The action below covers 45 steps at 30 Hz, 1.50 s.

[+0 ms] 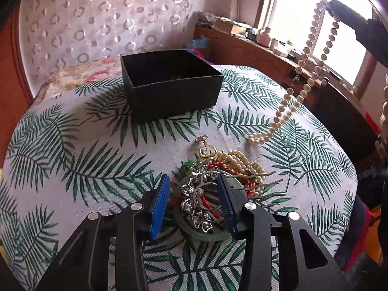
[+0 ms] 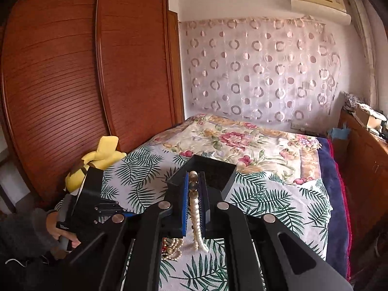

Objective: Organize jewelry
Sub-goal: 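Grasp the silver hair ornament with left while right holds the pearl necklace raised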

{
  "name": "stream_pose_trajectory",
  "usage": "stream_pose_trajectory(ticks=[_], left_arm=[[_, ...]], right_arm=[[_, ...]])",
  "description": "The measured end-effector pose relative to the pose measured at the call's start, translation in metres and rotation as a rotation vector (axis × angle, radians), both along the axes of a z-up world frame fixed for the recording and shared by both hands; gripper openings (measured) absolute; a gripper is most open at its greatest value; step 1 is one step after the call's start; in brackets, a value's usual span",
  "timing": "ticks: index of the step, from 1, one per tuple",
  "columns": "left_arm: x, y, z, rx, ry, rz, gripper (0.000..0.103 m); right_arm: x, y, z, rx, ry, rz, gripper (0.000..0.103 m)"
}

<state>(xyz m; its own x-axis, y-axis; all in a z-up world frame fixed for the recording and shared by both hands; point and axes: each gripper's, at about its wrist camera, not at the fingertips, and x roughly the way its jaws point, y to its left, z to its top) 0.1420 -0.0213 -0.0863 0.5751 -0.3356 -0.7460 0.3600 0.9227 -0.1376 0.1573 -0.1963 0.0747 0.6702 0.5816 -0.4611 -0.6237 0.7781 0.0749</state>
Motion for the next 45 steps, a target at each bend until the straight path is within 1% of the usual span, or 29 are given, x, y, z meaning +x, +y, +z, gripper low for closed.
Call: stream_pose_trajectory(ticks=[1, 2, 4, 5, 6, 7, 11, 17, 18, 20, 25, 30, 32, 37, 45], left_arm=[[0.0, 0.0, 0.0, 0.003, -0.001, -0.006, 0.036], [-0.001, -0.001, 0.0, 0.002, -0.002, -0.018, 0.029], [-0.004, -0.003, 0.001, 0.022, -0.016, -0.027, 0.027], [-0.005, -0.003, 0.001, 0.027, -0.022, -0.03, 0.023], [-0.006, -0.002, 0.001, 0.031, -0.025, -0.033, 0.015], [-0.007, -0.002, 0.001, 0.038, -0.018, -0.036, 0.013], [-0.012, 0.004, 0.0, 0.05, -0.027, -0.027, 0.013], [-0.016, 0.019, 0.006, 0.017, -0.046, 0.018, 0.011], [-0.017, 0.02, 0.008, 0.014, -0.054, 0.024, 0.003], [-0.018, 0.024, 0.014, -0.009, -0.063, 0.032, 0.002], [-0.016, 0.024, 0.019, 0.002, -0.077, 0.04, 0.002], [-0.017, 0.03, 0.022, -0.01, -0.09, 0.055, 0.002], [-0.02, 0.033, 0.027, -0.028, -0.104, 0.062, 0.002], [-0.024, 0.034, 0.042, -0.03, -0.146, 0.076, 0.001], [-0.023, 0.038, 0.069, -0.048, -0.216, 0.096, 0.001]], right_arm=[[0.0, 0.001, 0.0, 0.0, 0.002, 0.0, 0.009], [0.0, 0.001, 0.0, 0.0, 0.006, -0.001, 0.009], [0.0, 0.0, -0.002, -0.001, 0.011, -0.003, 0.009], [0.0, 0.0, -0.003, -0.001, 0.015, -0.002, 0.009], [0.0, -0.001, -0.005, -0.001, 0.018, -0.001, 0.009], [0.0, 0.0, -0.005, -0.002, 0.021, -0.001, 0.009], [-0.001, 0.003, -0.008, -0.009, 0.025, 0.002, 0.009], [-0.001, 0.009, -0.009, -0.017, 0.027, 0.01, 0.009], [-0.001, 0.009, -0.009, -0.018, 0.026, 0.011, 0.009], [0.0, 0.01, -0.008, -0.019, 0.025, 0.013, 0.009], [-0.001, 0.013, -0.003, -0.02, 0.014, 0.016, 0.009], [-0.001, 0.015, -0.003, -0.025, 0.012, 0.017, 0.009], [-0.002, 0.014, -0.003, -0.023, 0.01, 0.018, 0.009], [-0.003, 0.016, 0.002, -0.021, 0.0, 0.018, 0.009], [0.003, 0.02, 0.019, -0.018, -0.031, 0.02, 0.009]])
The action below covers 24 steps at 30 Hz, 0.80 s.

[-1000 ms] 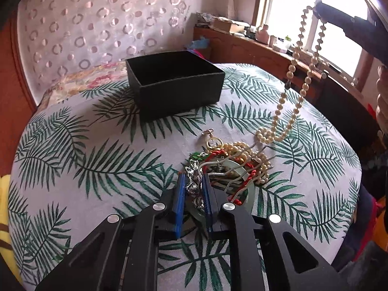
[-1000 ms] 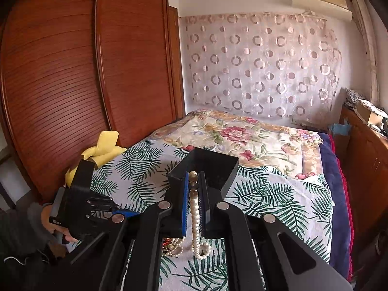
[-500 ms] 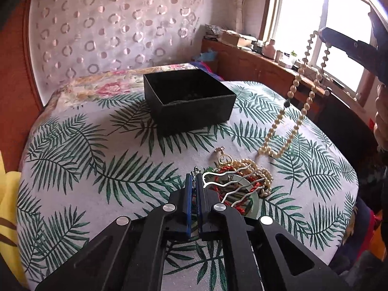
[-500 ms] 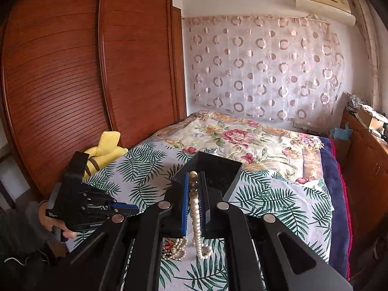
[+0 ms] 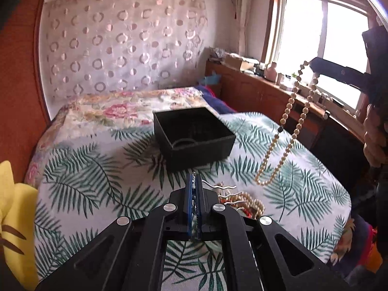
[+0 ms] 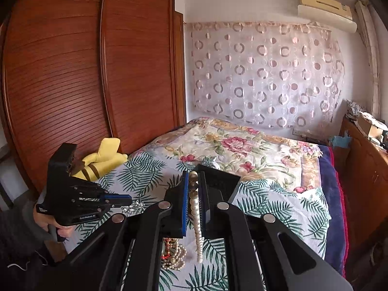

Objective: Organize jewelry
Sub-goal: 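Lower the silver ornament into the black box with left while right holds pearls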

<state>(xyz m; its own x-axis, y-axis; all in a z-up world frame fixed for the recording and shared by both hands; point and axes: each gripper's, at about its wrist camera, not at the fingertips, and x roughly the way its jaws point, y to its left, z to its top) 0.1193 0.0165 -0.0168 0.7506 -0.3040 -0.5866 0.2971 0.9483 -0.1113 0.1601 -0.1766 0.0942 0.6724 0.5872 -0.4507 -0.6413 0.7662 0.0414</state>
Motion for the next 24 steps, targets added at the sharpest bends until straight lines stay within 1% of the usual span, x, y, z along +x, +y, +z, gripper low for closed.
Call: stream_pose_trajectory(ticks=[6, 13, 18, 22, 24], left_arm=[[0.008, -0.001, 0.021, -0.005, -0.046, 0.008, 0.001], [0.035, -0.008, 0.039, 0.007, -0.085, 0.022, 0.001], [0.055, -0.008, 0.043, 0.015, -0.086, 0.04, 0.001], [0.072, -0.009, 0.041, 0.025, -0.08, 0.059, 0.001], [0.08, -0.009, 0.039, 0.027, -0.073, 0.068, 0.001]], right_arm=[[0.009, 0.008, 0.016, -0.008, -0.033, -0.002, 0.009], [0.028, 0.024, 0.043, -0.032, -0.088, -0.01, 0.009], [0.047, 0.035, 0.058, -0.047, -0.115, -0.028, 0.009], [0.066, 0.043, 0.06, -0.068, -0.118, -0.043, 0.009], [0.076, 0.046, 0.056, -0.074, -0.101, -0.049, 0.009]])
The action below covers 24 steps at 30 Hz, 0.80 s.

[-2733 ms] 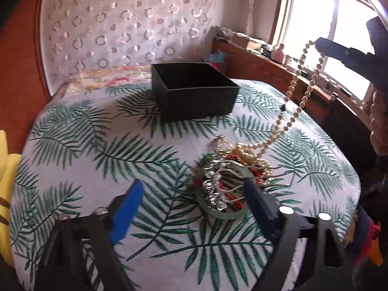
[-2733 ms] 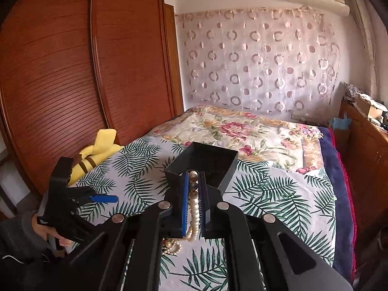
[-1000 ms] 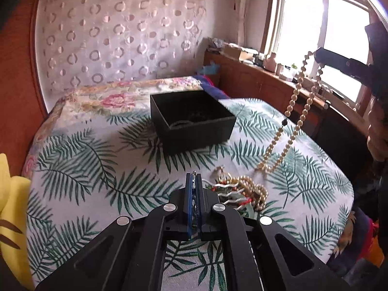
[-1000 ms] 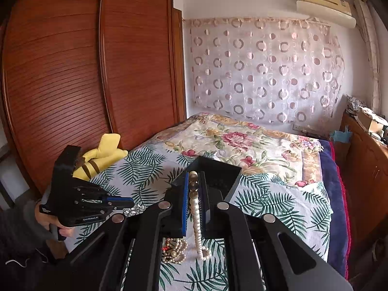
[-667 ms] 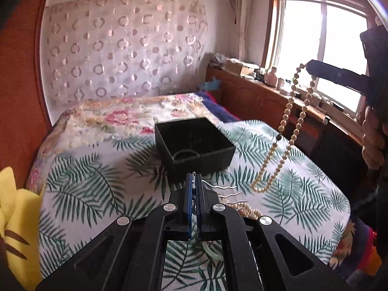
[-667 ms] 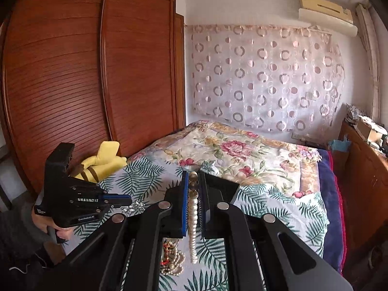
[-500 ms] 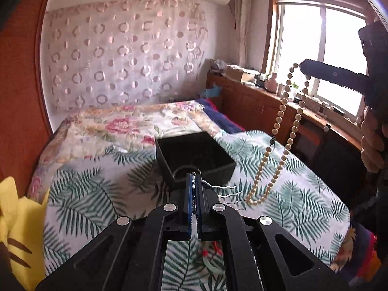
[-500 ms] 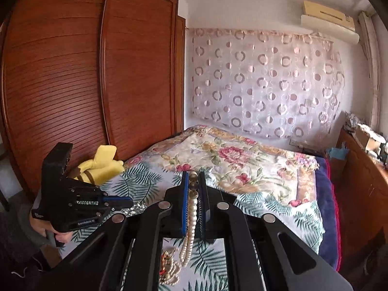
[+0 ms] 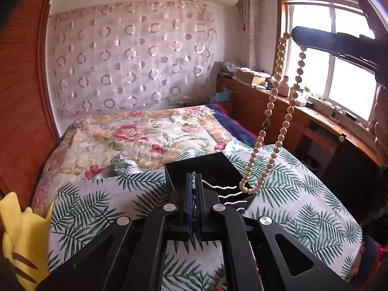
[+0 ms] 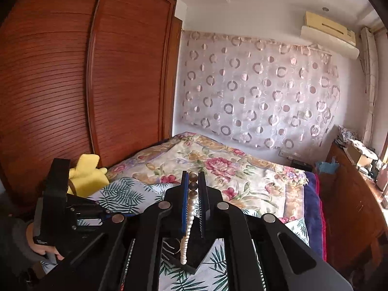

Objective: Organize jewelry
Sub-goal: 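Lower the silver ornament into the black box with left while right holds pearls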

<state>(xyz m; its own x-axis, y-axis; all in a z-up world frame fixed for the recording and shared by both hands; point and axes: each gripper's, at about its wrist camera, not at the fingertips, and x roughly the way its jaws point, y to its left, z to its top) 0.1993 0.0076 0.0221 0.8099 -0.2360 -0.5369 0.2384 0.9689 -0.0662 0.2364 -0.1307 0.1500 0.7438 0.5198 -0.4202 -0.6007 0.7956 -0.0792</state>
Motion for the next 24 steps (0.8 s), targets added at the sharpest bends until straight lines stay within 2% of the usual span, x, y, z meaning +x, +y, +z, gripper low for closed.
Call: stream_pose_trajectory(ticks=[4, 14, 19, 24], left_arm=[[0.016, 0.0, -0.008, -0.001, 0.015, 0.022, 0.001], [0.042, -0.008, -0.035, 0.014, 0.071, 0.04, 0.001], [0.05, -0.013, -0.039, 0.021, 0.08, 0.041, 0.001], [0.061, -0.019, -0.044, 0.03, 0.093, 0.035, 0.001]], right_arm=[[0.016, 0.007, -0.016, -0.023, 0.044, -0.014, 0.009], [0.043, 0.017, -0.093, -0.075, 0.221, -0.021, 0.009], [0.048, 0.023, -0.115, -0.079, 0.267, -0.026, 0.009], [0.052, 0.02, -0.125, -0.062, 0.3, -0.038, 0.01]])
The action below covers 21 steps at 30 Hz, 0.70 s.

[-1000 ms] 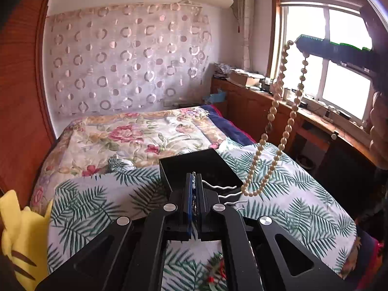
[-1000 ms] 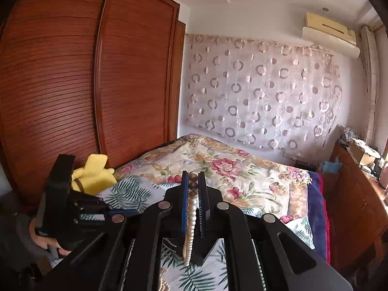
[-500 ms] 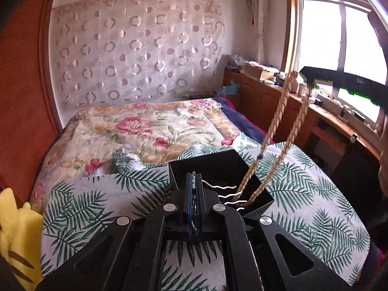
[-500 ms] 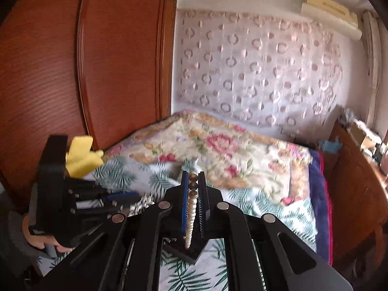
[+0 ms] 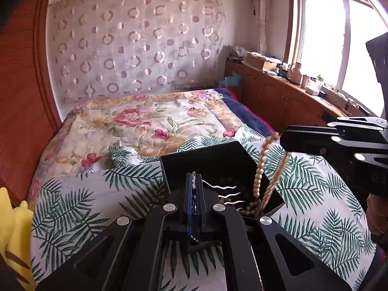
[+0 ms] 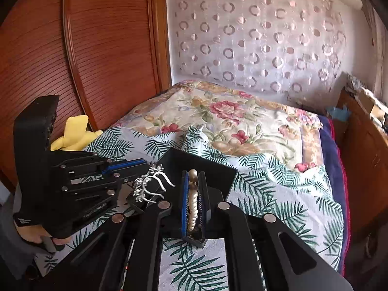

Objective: Organize jewelry

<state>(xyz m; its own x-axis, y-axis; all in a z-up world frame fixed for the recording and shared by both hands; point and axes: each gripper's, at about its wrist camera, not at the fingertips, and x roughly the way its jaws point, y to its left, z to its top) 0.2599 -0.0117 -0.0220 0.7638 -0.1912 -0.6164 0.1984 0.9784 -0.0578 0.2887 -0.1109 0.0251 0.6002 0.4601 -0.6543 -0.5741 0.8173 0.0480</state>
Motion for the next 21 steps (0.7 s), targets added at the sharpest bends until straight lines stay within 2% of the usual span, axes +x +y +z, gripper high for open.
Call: stream_pose_trajectory(ticks=[8, 12, 13, 14, 15, 17, 19, 21], left_arm=[[0.007, -0.007, -0.006, 0.002, 0.015, -0.006, 0.002], [0.004, -0.004, -0.004, -0.023, 0.021, -0.011, 0.003], [0.004, -0.002, -0.003, -0.029, 0.02, -0.016, 0.005], [0.003, -0.001, -0.001, -0.037, 0.02, -0.022, 0.014], [0.003, -0.001, 0.0, -0.042, 0.018, -0.023, 0.032], [-0.002, 0.002, 0.005, -0.039, 0.001, -0.014, 0.042], [-0.007, 0.004, 0.008, -0.046, -0.006, -0.017, 0.045], [-0.016, 0.007, 0.012, -0.054, -0.011, -0.013, 0.055]], right_arm=[[-0.011, -0.011, -0.001, 0.01, -0.007, 0.0, 0.01], [-0.024, -0.015, -0.007, 0.02, 0.0, 0.012, 0.01], [-0.027, -0.016, -0.009, 0.022, 0.002, 0.016, 0.01], [-0.031, -0.016, -0.012, 0.026, 0.006, 0.02, 0.01], [-0.034, -0.017, -0.014, 0.031, 0.011, 0.023, 0.01], [-0.039, -0.02, -0.019, 0.038, 0.019, 0.031, 0.01], [-0.047, -0.021, -0.024, 0.039, 0.022, 0.036, 0.01], [-0.056, -0.023, -0.03, 0.043, 0.03, 0.047, 0.01]])
